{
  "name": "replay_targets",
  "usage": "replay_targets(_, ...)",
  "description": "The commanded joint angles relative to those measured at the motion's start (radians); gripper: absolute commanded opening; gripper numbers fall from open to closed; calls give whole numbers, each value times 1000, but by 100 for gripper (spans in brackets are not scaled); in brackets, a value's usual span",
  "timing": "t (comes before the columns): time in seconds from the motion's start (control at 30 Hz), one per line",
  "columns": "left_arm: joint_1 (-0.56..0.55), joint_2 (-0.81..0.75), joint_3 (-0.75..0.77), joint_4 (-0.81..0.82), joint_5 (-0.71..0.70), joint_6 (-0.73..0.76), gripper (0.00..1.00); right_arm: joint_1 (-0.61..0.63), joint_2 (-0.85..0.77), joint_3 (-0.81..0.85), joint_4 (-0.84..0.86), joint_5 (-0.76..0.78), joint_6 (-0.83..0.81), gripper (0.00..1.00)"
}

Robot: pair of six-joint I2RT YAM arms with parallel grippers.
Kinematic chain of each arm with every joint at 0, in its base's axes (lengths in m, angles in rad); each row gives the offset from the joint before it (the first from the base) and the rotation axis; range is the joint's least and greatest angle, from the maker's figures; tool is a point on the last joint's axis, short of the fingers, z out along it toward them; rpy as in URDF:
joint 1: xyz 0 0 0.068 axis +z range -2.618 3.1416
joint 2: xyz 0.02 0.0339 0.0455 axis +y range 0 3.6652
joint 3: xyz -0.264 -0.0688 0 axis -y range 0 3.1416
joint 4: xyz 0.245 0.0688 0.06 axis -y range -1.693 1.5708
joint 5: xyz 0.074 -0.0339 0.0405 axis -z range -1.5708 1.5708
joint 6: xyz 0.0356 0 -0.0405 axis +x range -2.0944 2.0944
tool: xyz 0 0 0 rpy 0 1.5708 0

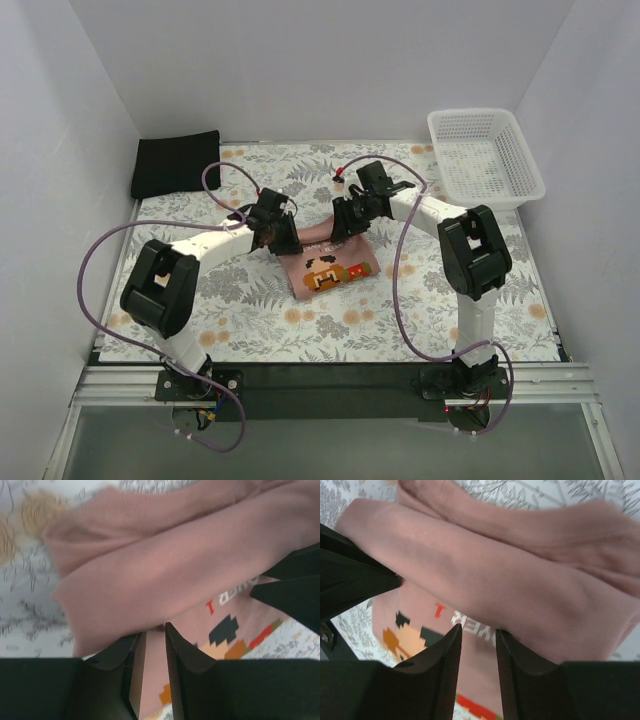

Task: Fold and stack the t-shirts
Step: Fold the tshirt

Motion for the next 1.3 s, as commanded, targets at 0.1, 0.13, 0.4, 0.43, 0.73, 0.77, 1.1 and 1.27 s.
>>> replay_targets(0.1,31,148,213,37,-130,77,21,-65,104,145,110,-7,30,40)
replay_targets(0.13,39,192,265,36,-134,81,22,-76,127,154,123,2,43,40)
replay_targets(0.4,85,292,459,14,-120,96,44,-154,100,165,254,-50,169,40)
replay_targets(0.43,83,278,457,14,-114,93,49,-156,84,136,269,-77,178,41)
replay_targets(0.73,83,-114,97,178,-28,-25,57,-144,-13,-64,630,-342,385,42)
replay_targets(0.77,83,-136,57,217,-26,-31,57,-138,-2,-58,636,-349,395,42)
replay_targets(1.1,103,-248,-184,307,-196,30,91,-206,-5,-87,590,-340,130,71)
replay_targets(1.27,136,-205,-199,349,-200,77,96,-256,30,-42,484,-310,-30,80)
